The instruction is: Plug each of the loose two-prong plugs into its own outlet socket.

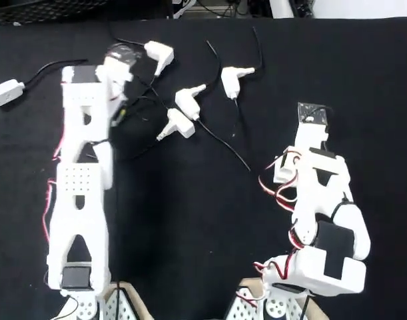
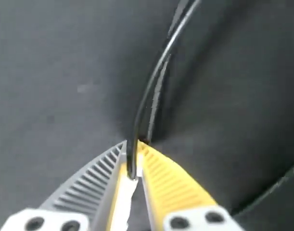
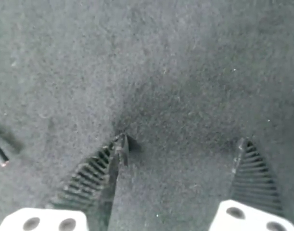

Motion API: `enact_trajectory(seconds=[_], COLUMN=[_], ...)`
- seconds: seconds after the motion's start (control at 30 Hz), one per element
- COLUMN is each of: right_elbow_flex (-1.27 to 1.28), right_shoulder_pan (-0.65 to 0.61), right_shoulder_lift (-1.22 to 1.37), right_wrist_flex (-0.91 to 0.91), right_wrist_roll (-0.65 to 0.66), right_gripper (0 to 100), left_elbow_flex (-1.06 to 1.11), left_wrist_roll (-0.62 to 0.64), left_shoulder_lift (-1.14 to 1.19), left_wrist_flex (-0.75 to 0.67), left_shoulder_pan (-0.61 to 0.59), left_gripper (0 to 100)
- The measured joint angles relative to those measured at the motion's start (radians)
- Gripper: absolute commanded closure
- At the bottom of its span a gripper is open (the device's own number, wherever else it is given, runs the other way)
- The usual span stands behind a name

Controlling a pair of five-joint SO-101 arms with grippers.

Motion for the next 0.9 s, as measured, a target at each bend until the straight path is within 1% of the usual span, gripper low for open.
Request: enact_trajectory(seconds=[0.07,0.1,0.27,0.37,0.5,0.7,0.9], right_elbow_flex=[0.003,0.003,0.003,0.003,0.003,0.003,0.003], right_shoulder_pan=[0.0,0.0,0.0,0.0,0.0,0.0,0.0], right_shoulder_lift=[0.0,0.0,0.0,0.0,-0.002,-0.002,-0.002], right_wrist_flex=[0.0,0.0,0.0,0.0,0.0,0.0,0.0], right_wrist_roll=[0.0,0.0,0.0,0.0,0.0,0.0,0.0], right_gripper=[65.6,65.6,65.6,65.6,65.6,65.6,65.6], left_elbow_flex=[0.0,0.0,-0.006,-0.048,-0.135,-0.143,-0.143], left_wrist_roll=[0.0,0.008,0.084,0.098,0.098,0.098,0.095], left_shoulder_lift=[0.0,0.0,0.0,0.0,-0.005,-0.13,-0.176], left_wrist_flex=[0.0,0.0,0.0,0.0,0.0,-0.003,-0.089], left_shoulder_pan=[0.028,0.031,0.017,-0.025,-0.098,-0.21,-0.285], left_gripper=[95,93,75,69,69,69,69])
